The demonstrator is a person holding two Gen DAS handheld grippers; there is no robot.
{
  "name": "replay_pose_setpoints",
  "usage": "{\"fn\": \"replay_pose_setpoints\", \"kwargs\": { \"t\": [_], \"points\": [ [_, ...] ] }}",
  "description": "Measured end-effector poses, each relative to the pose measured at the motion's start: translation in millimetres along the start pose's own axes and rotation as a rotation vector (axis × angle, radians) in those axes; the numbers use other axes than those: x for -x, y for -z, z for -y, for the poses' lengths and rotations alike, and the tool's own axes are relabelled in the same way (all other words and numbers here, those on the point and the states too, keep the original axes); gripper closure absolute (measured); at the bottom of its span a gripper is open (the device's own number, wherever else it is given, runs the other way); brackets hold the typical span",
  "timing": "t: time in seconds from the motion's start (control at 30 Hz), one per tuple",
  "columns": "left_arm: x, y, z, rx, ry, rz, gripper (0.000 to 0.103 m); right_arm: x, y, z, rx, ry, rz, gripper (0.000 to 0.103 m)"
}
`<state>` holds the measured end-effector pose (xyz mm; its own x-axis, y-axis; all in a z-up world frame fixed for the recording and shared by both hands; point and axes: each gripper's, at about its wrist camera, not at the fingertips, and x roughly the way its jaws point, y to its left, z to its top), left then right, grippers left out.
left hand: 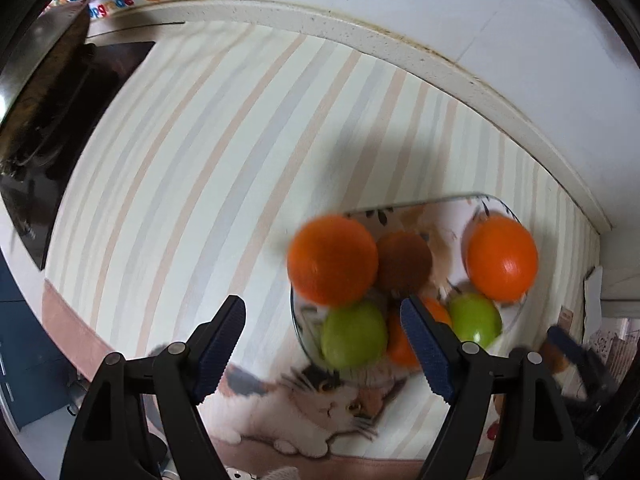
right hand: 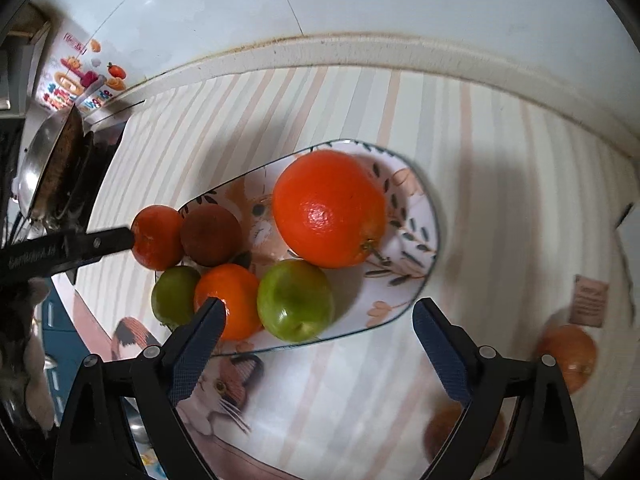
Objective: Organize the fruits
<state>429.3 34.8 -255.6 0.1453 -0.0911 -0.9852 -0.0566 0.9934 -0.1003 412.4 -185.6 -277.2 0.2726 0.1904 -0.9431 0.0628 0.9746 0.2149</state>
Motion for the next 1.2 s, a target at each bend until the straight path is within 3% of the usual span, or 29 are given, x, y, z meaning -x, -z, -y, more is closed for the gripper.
{"fn": "replay_pose_setpoints", "kwargs": {
  "t": [0.43, 0.93, 1.2],
  "points": [
    [55.5, 76.5, 17.5, -0.048, -0.011, 0.117, 0.024, 74.8, 29.6, -8.9, 0.076, 0.033, 0.097, 0.006],
    [132.4, 123.1, 37.3, -0.103, 0.007, 0.279, 0.024, 170.4, 72.7, -17.8, 0.113, 0.027, 0.239, 0.006],
    [142.8, 135.9, 41.1, -0.107, 0.028, 0.288, 0.024, 201.1, 84.9, -22.9, 0.119, 0.02, 0.286, 0.006]
  ]
}}
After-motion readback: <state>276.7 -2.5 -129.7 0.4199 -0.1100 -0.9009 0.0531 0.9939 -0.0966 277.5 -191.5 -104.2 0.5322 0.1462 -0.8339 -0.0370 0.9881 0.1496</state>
